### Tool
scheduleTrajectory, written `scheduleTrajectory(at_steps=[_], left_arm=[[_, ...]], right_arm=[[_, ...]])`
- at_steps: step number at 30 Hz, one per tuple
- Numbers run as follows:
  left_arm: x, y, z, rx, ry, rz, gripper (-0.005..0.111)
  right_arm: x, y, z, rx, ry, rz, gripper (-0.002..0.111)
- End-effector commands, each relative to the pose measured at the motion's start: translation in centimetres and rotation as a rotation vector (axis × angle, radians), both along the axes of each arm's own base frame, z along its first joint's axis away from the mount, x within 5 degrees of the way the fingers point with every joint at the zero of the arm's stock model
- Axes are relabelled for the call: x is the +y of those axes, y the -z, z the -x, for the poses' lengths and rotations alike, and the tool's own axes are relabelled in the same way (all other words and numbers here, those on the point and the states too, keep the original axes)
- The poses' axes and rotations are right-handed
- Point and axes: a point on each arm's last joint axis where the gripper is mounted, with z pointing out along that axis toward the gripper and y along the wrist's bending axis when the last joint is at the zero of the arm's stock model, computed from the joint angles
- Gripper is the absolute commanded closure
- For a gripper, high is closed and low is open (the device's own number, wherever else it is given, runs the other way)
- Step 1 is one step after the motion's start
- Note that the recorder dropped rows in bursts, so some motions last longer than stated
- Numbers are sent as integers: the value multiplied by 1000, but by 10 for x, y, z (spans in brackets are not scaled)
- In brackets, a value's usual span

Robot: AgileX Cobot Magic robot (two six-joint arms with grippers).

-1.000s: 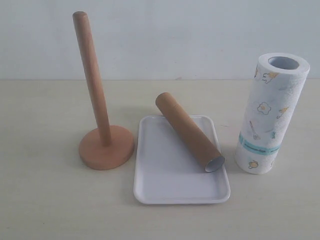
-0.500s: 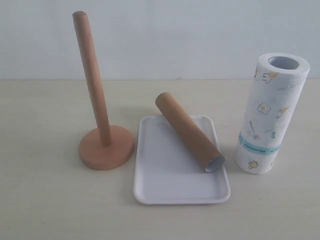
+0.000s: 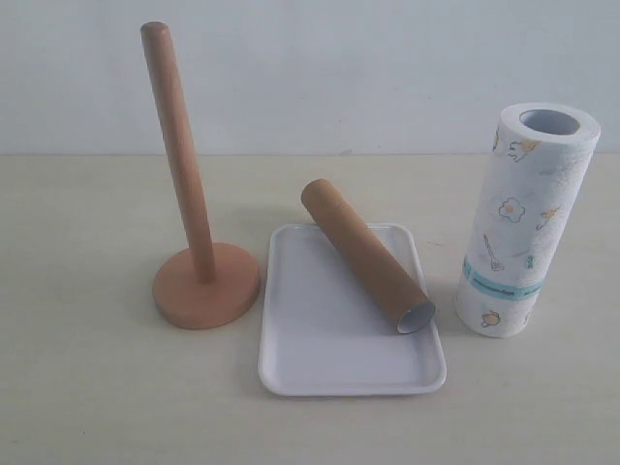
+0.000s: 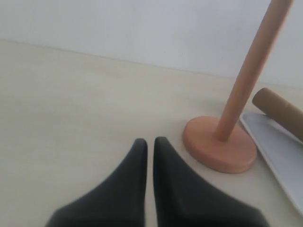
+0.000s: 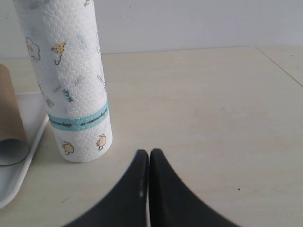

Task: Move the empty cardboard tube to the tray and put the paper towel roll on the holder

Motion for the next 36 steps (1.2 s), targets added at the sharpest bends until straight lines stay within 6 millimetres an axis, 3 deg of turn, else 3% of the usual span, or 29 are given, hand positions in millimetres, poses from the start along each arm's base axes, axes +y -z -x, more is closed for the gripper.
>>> scheduleTrajectory(at_steps=[1,36], left_arm=[[1,1,0,-5,1,-78,103],[1,1,0,-7,7,-106,103]], right_arm=[[0,-1,0,-10,5,-4,108],[0,-1,0,-10,5,-4,108]])
